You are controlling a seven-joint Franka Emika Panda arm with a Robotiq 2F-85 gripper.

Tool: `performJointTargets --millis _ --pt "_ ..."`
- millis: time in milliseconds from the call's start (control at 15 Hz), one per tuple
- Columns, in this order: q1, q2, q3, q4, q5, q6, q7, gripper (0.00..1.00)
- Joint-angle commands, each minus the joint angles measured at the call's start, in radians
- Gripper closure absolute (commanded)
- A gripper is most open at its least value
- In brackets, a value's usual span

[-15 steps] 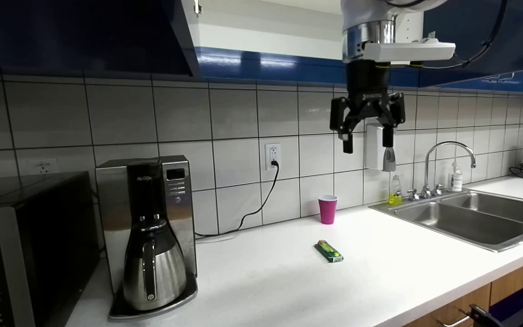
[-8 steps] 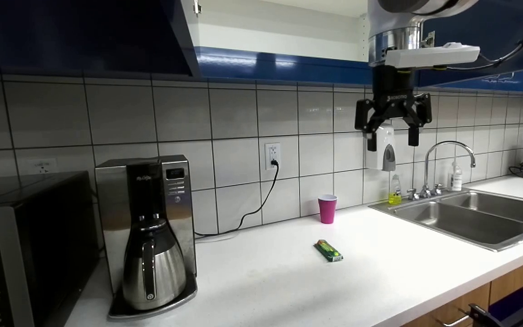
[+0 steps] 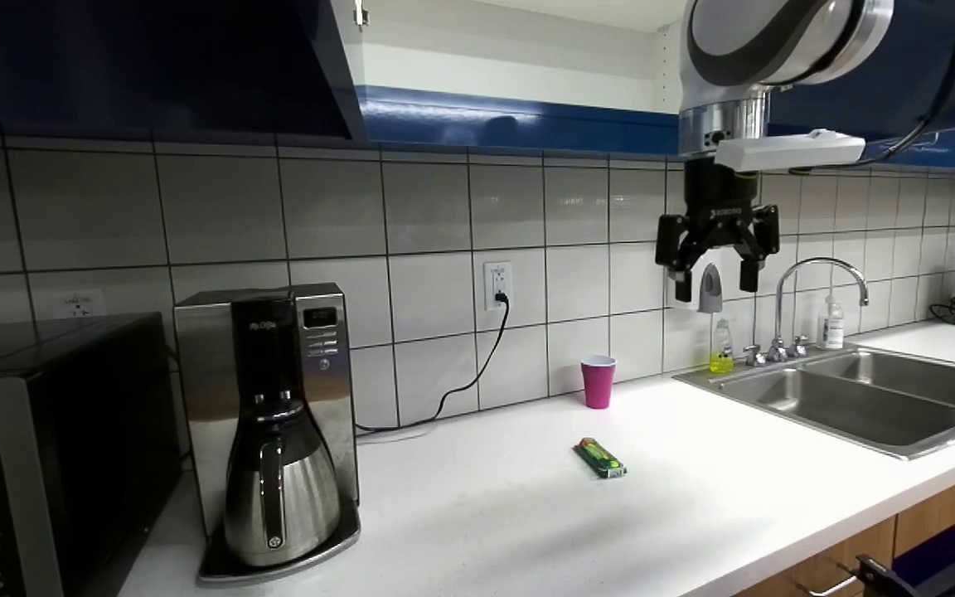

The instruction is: Put the green sachet in the top cabinet

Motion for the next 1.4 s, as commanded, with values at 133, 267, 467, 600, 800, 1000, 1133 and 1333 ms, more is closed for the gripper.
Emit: performJointTargets --millis 133,267,467,600,800,1000,1133,1333 --pt "-0.029 0.130 -0.025 -0.044 -0.016 0.213 -0.051 0.00" --pt "-0.032 0.193 -0.033 -0.059 -0.013 0.294 -0.056 0.00" --pt "-0.031 0.301 -0.037 -0.067 -0.008 0.406 -0.062 0.00" --pt "-0.029 0.385 -0.042 -0.061 -0.005 0.481 -0.071 0.00" --pt "-0.027 0.507 -0.045 -0.036 0.000 0.577 -0.078 0.00" --pt "-0.021 0.630 -0.046 -0.003 0.010 0.667 -0.074 0.00" --pt "-0.025 0.708 -0.046 0.032 0.005 0.706 -0.067 0.00" --pt "-0.026 0.809 -0.057 0.096 0.008 0.742 -0.071 0.00"
